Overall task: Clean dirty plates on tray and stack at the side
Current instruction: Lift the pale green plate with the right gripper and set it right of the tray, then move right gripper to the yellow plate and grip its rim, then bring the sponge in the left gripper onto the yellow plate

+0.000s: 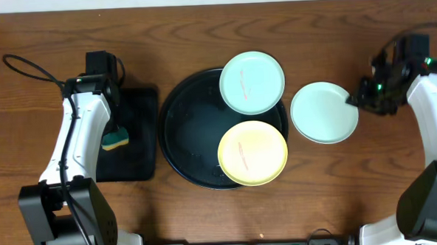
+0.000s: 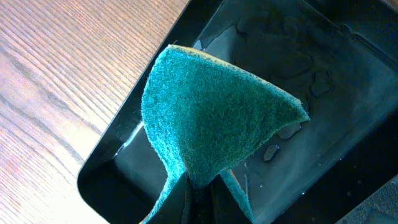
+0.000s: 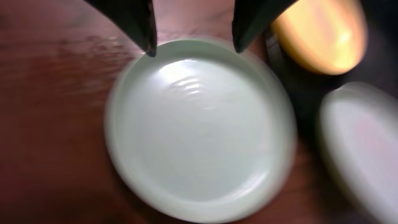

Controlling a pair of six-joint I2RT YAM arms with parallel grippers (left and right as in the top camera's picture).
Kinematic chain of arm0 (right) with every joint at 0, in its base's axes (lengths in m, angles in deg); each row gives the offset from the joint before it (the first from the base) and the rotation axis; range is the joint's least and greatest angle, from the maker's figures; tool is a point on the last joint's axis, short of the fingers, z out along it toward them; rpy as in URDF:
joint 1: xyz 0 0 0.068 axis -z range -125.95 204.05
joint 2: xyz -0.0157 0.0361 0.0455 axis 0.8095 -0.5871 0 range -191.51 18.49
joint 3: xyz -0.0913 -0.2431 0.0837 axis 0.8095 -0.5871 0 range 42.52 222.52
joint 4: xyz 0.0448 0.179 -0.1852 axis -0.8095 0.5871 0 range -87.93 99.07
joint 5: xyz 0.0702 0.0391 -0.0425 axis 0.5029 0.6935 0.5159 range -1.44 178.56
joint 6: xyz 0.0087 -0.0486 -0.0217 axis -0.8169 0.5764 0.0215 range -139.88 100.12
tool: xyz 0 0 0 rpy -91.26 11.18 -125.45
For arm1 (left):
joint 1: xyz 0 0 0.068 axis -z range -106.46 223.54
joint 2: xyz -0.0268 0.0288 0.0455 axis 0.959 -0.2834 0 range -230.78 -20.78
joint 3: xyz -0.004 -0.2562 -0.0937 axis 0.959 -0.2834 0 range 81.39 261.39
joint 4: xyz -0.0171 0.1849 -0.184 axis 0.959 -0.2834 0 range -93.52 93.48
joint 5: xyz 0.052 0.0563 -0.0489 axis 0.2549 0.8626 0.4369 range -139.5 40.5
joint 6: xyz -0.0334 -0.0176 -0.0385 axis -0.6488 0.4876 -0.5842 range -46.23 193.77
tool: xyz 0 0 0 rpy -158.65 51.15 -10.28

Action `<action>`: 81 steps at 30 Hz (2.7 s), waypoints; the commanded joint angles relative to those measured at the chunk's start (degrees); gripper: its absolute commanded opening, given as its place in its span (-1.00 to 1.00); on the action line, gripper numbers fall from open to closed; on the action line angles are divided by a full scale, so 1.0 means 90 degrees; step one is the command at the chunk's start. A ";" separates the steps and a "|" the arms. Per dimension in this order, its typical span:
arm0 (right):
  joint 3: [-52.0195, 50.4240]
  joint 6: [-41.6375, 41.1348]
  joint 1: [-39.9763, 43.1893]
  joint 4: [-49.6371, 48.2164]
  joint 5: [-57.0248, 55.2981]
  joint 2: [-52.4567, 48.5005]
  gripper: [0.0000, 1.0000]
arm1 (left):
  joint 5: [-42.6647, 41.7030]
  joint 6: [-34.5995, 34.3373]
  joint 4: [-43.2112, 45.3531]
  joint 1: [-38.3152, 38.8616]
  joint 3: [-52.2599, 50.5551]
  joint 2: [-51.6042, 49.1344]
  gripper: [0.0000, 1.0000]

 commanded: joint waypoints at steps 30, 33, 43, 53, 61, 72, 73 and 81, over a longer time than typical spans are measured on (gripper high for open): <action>-0.2455 -0.0843 -0.3694 -0.1401 -0.0811 -0.0085 -0.54 | 0.0032 -0.0036 -0.0010 -0.0024 -0.0024 -0.0007 -0.85; -0.2523 -0.0840 -0.3694 -0.1484 -0.0814 -0.0085 -0.56 | 0.0032 -0.0036 0.0007 -0.0024 -0.0024 -0.0007 -0.85; -0.2412 -0.0845 -0.4085 -0.1729 -0.0214 -0.0083 -0.98 | 0.0032 -0.0036 0.0010 -0.0024 -0.0024 -0.0007 -0.85; -0.1843 -0.2497 -0.4391 -0.2460 -0.0102 -0.0126 -0.98 | -0.0459 0.0114 0.0104 -0.0024 -0.0024 -0.0007 -0.85; -0.1843 -0.3526 -0.5015 -0.3793 -0.0296 -0.0906 -0.98 | -0.0469 0.0112 0.0151 -0.0022 -0.0024 -0.0007 -0.86; -0.1758 -0.2645 -0.5032 -0.4289 -0.0240 -0.1078 0.07 | -0.0471 0.0119 0.0148 -0.0022 -0.0024 -0.0007 -0.85; -0.1736 -0.2506 -0.5032 -0.4328 -0.0216 -0.1086 0.06 | -0.0498 0.0155 0.0148 -0.0022 -0.0024 -0.0007 -0.85; -0.1358 -0.2256 -0.5030 -0.4153 -0.0168 -0.1557 -0.26 | -0.1195 0.0593 0.0311 -0.0015 -0.0024 -0.0007 -0.85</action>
